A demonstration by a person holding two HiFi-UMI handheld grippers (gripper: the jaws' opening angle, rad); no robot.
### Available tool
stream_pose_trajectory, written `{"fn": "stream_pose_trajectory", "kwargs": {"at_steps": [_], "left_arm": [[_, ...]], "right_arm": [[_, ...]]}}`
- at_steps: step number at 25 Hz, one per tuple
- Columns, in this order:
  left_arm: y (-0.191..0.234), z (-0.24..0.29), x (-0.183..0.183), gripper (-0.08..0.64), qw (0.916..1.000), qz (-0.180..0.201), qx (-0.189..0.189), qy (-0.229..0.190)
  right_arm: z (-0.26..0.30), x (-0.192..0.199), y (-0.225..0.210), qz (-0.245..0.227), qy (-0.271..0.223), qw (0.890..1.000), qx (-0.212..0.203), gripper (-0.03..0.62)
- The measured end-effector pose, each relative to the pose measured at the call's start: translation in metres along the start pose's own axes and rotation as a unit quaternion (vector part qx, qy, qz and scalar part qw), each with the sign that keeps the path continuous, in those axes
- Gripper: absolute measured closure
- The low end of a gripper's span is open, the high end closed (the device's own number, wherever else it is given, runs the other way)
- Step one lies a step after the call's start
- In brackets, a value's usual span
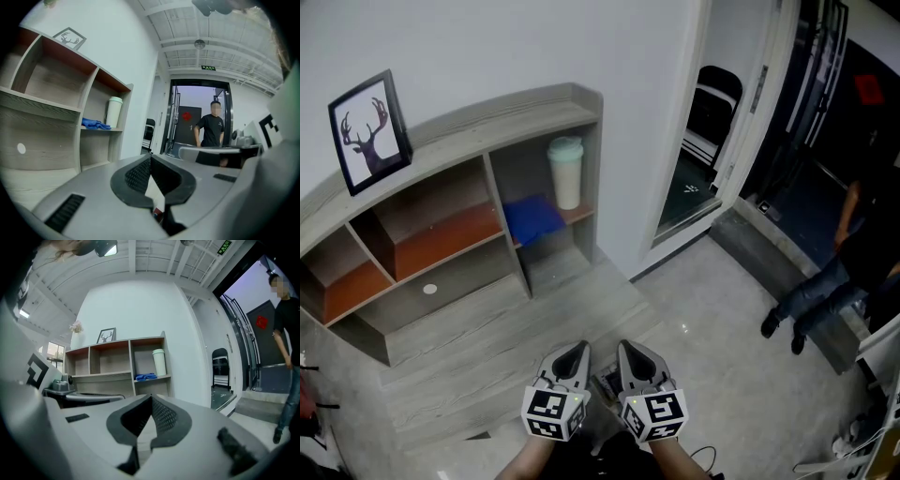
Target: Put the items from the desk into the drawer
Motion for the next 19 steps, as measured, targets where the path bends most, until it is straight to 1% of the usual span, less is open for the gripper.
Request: {"fn": "stream_pose_trajectory", "kwargs": {"at_steps": [7,19], "left_arm": [[0.004,-0.002,-0.002,0.551,1.0,0.007,-0.002,0.001],[0.011,-0.009,0.0,0.551,1.0,0.003,-0.007,-0.001]], "right_arm": [[0.0,-0.002,-0.002,-0.015,-0.002,1.0,0.01,0.583],[0.0,0.002,0.001,-0.022,0.002,1.0,0.014,0.583]]}}
Point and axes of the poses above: the fingertips, and each gripper's own axes: z forward along the fingers, y to its left, x out of its underside, the point moved 3 cm from there along -z, backward along the fingers, and after that the axes turned 13 degrees about x, right-handed, at the moved point
